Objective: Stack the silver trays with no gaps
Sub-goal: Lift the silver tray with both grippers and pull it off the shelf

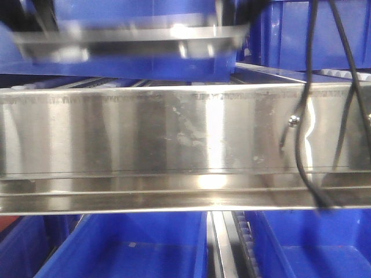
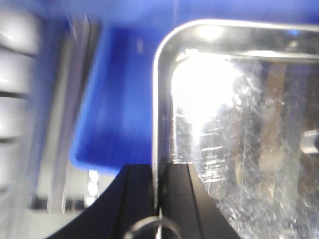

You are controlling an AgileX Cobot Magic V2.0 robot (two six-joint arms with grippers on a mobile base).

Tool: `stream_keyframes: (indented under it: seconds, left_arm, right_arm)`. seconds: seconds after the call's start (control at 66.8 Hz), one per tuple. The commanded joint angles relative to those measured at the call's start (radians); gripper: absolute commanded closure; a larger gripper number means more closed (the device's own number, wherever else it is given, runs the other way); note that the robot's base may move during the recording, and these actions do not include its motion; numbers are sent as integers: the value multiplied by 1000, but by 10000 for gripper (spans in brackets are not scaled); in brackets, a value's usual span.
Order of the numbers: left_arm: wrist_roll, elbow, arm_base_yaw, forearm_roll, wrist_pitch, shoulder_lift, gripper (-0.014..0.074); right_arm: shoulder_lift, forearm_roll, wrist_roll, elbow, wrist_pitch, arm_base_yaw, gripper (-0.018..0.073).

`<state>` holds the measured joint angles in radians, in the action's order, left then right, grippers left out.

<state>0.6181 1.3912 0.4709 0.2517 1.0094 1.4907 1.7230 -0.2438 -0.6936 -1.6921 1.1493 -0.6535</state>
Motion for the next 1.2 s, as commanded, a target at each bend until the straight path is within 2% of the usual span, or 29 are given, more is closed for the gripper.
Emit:
stream_keyframes:
  seconds: [0.0, 0.135, 0.255, 0.33, 0.434, 0.554, 0.839, 0.914, 1.183]
  left_arm:
    - [53, 9, 60, 15, 6, -78, 613]
    - [148, 0, 127, 91, 60, -158, 613]
    - [229, -26, 217, 164, 79, -227, 613]
    - [304, -47, 287, 219, 103, -258, 613]
    - [407, -61, 390, 294, 127, -272, 613]
    - [460, -61, 473, 335, 120, -268, 613]
    - [456, -41, 482, 333, 59, -197, 613]
    - [424, -5, 482, 331, 56, -170, 613]
    - [413, 12, 484, 311, 120, -161, 613]
  right_arm:
    - [-55, -20, -28, -3, -43, -55, 585]
    - [-108, -55, -60, -1, -41, -126, 585]
    - [-160, -159, -129, 20, 11, -188, 581]
    - [-209, -173, -146, 51, 14, -217, 577]
    - [-274, -197, -181, 107, -6, -247, 577]
    - [-339, -223, -212, 198, -6, -254, 577]
    - [-478, -247, -243, 366, -50, -254, 577]
    - [-478, -245, -250, 382, -53, -256, 577]
    - [-480, -260, -294, 392, -71, -254, 577]
